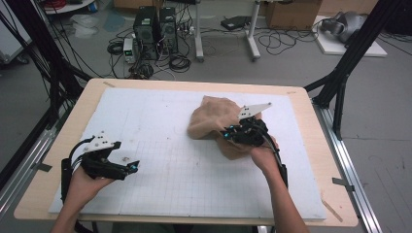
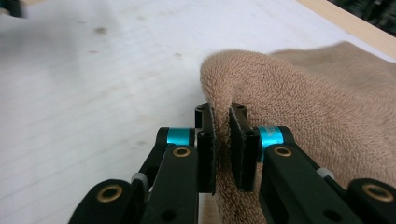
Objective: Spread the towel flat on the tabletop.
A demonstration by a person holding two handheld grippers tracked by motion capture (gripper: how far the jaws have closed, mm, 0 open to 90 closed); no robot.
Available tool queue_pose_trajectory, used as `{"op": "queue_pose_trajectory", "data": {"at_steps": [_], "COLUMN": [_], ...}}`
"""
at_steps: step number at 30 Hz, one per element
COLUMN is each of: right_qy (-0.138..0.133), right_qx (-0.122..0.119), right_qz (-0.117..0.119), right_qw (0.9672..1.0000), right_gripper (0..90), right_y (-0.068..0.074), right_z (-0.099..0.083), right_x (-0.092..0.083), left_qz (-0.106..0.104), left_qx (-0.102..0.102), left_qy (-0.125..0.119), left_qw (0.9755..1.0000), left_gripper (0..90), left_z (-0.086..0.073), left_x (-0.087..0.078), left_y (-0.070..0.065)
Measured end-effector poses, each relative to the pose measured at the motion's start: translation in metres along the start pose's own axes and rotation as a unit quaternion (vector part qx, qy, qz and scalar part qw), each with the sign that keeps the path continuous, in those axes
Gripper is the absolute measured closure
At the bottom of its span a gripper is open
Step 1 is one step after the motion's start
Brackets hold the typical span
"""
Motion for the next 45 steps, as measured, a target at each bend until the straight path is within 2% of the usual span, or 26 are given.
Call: {"op": "queue_pose_trajectory", "data": {"at_steps": [1, 3, 4, 6, 7, 9, 10, 14, 15, 16, 18, 19, 20, 21, 22, 25, 27, 28, 29, 32, 33, 35, 37, 39, 42, 45], "right_qy": [0.001, -0.001, -0.001, 0.0, 0.0, -0.005, -0.011, -0.023, -0.023, -0.017, 0.003, 0.012, 0.012, 0.016, 0.009, -0.009, -0.022, -0.031, -0.031, -0.031, -0.024, -0.025, -0.016, -0.01, 0.005, 0.036], "right_qx": [-0.012, -0.022, -0.022, -0.038, -0.038, -0.051, -0.062, -0.059, -0.059, -0.064, -0.073, -0.072, -0.072, -0.067, -0.056, -0.048, -0.039, -0.033, -0.033, -0.022, -0.018, -0.011, 0.001, 0.016, 0.032, 0.029], "right_qz": [0.01, 0.02, 0.02, 0.036, 0.036, 0.046, 0.065, 0.111, 0.111, 0.129, 0.131, 0.13, 0.13, 0.135, 0.136, 0.132, 0.114, 0.091, 0.091, 0.047, 0.013, 0.005, -0.018, -0.026, -0.033, -0.02], "right_qw": [0.9999, 0.9996, 0.9996, 0.9986, 0.9986, 0.9976, 0.9959, 0.9918, 0.9918, 0.9894, 0.9886, 0.9888, 0.9888, 0.9884, 0.989, 0.9901, 0.9925, 0.9948, 0.9948, 0.9982, 0.9995, 0.9996, 0.9997, 0.9995, 0.9989, 0.9987], "right_gripper": [82.7, 82.7, 82.7, 82.7, 82.7, 82.7, 82.7, 82.6, 82.6, 81.4, 74.2, 68.6, 68.6, 62.8, 56.9, 51.9, 51.4, 50.9, 50.9, 50.3, 50.0, 48.9, 47.3, 44.6, 46.3, 60.2], "right_y": [0.011, 0.022, 0.022, 0.038, 0.038, 0.049, 0.061, 0.083, 0.083, 0.092, 0.097, 0.097, 0.097, 0.097, 0.096, 0.093, 0.087, 0.078, 0.078, 0.063, 0.052, 0.046, 0.036, 0.028, 0.02, 0.02], "right_z": [0.004, 0.007, 0.007, 0.012, 0.012, 0.016, 0.019, 0.02, 0.02, 0.015, 0.007, 0.002, 0.002, -0.002, -0.006, -0.008, -0.009, -0.012, -0.012, -0.018, -0.024, -0.028, -0.036, -0.045, -0.059, -0.073], "right_x": [-0.002, -0.004, -0.004, -0.006, -0.006, -0.007, -0.008, -0.011, -0.011, -0.009, -0.004, -0.001, -0.001, -0.001, -0.005, -0.015, -0.027, -0.037, -0.037, -0.044, -0.044, -0.042, -0.036, -0.028, -0.014, 0.0], "left_qz": [-0.001, -0.002, -0.002, -0.004, -0.006, -0.009, -0.01, -0.016, -0.017, -0.02, -0.027, -0.027, -0.03, -0.033, -0.036, -0.043, -0.048, -0.05, -0.053, -0.07, -0.072, -0.079, -0.087, -0.09, -0.101, -0.109], "left_qx": [0.002, 0.002, 0.003, 0.003, 0.004, 0.006, 0.006, 0.013, 0.014, 0.013, 0.017, 0.017, 0.018, 0.02, 0.021, 0.024, 0.023, 0.025, 0.025, 0.025, 0.026, 0.028, 0.032, 0.039, 0.037, 0.035], "left_qy": [0.0, 0.001, 0.001, 0.0, 0.0, -0.002, -0.002, -0.001, -0.001, -0.001, 0.001, 0.001, 0.002, 0.003, 0.003, 0.003, 0.007, 0.01, 0.011, 0.004, 0.002, -0.001, -0.003, -0.004, -0.004, 0.011], "left_qw": [1.0, 1.0, 1.0, 1.0, 1.0, 0.9999, 0.9999, 0.9998, 0.9998, 0.9997, 0.9995, 0.9995, 0.9994, 0.9993, 0.9991, 0.9988, 0.9986, 0.9984, 0.9982, 0.9972, 0.997, 0.9965, 0.9957, 0.9952, 0.9942, 0.9934], "left_gripper": [2.8, 2.8, 2.8, 2.8, 2.8, 2.8, 2.8, 2.8, 2.8, 2.8, 2.8, 2.8, 2.8, 2.8, 5.7, 8.7, 9.7, 11.5, 11.5, 13.8, 16.5, 16.9, 19.5, 22.8, 26.3, 29.3], "left_z": [0.0, 0.0, 0.001, 0.001, 0.002, 0.002, 0.003, 0.004, 0.004, 0.004, 0.006, 0.006, 0.007, 0.007, 0.008, 0.01, 0.012, 0.014, 0.015, 0.022, 0.024, 0.03, 0.034, 0.038, 0.041, 0.04], "left_x": [0.001, 0.002, 0.003, 0.004, 0.005, 0.006, 0.007, 0.011, 0.012, 0.014, 0.02, 0.02, 0.023, 0.026, 0.028, 0.036, 0.042, 0.046, 0.048, 0.057, 0.059, 0.065, 0.073, 0.082, 0.097, 0.114], "left_y": [-0.001, -0.003, -0.003, -0.004, -0.005, -0.007, -0.009, -0.012, -0.013, -0.015, -0.019, -0.019, -0.02, -0.022, -0.023, -0.025, -0.026, -0.026, -0.028, -0.03, -0.031, -0.033, -0.035, -0.037, -0.04, -0.043]}}
Point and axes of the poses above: each handheld gripper's, and its own axes: x roughly forward along the jaws, z roughly out of its top, y roughly to its left, the point moved 2 cm from there along x, roughly forward along the jaws, and after that the axes turned 4 degrees about -y, right-handed, at the moved point
